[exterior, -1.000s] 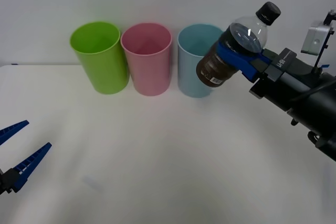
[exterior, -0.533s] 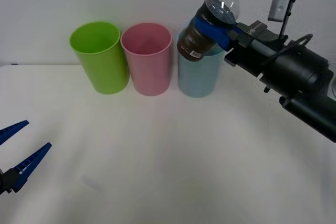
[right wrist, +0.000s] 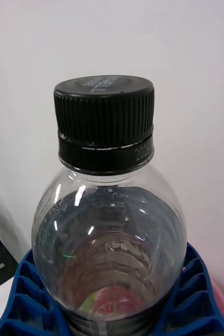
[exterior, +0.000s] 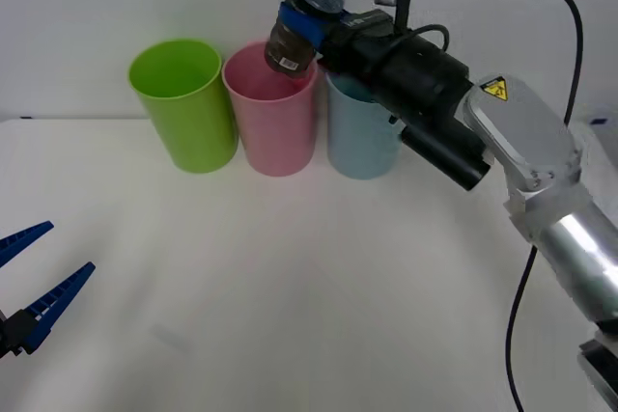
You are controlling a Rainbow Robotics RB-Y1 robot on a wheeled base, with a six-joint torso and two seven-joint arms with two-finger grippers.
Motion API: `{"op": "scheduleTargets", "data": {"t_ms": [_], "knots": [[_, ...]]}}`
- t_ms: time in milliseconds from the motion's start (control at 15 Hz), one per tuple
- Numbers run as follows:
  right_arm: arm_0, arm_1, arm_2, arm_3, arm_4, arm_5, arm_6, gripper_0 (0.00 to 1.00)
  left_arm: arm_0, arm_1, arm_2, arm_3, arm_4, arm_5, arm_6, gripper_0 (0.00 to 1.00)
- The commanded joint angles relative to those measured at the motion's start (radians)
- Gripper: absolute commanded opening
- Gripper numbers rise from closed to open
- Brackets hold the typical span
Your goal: Grasp the object on the table and drop it into the matching bin: aluminum can to the light blue bin, PET bottle to the pink bin.
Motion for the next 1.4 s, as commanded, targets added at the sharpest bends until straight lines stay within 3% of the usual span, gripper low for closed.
{"op": "scheduleTargets", "data": {"t_ms": [67,467,1000,1067,1200,1400], "knots": [[-0.104,0.086,0.0,0.162,0.026,0.016,0.012,0.0,0.0,0.0,0.0,0.0,0.0,0.0,0.0,1.0],[-0.276,0.207,0.0,0.426,0.058,0.113,0.044,0.0,0.0,0.0,0.0,0.0,0.0,0.0,0.0,1.0],[-0.281,0.21,0.009,0.435,0.061,0.127,0.057,0.0,0.0,0.0,0.0,0.0,0.0,0.0,0.0,1.0],[-0.281,0.21,0.011,0.433,0.061,0.127,0.057,0.08,0.0,0.0,0.0,0.0,0.0,0.0,0.0,1.0],[-0.281,0.207,0.011,0.435,0.06,0.127,0.064,1.0,0.0,0.0,0.0,0.0,0.0,0.0,0.0,1.0],[-0.281,0.198,0.011,0.433,0.061,0.125,0.074,1.0,0.0,0.0,0.0,0.0,0.0,0.0,0.0,1.0]]}}
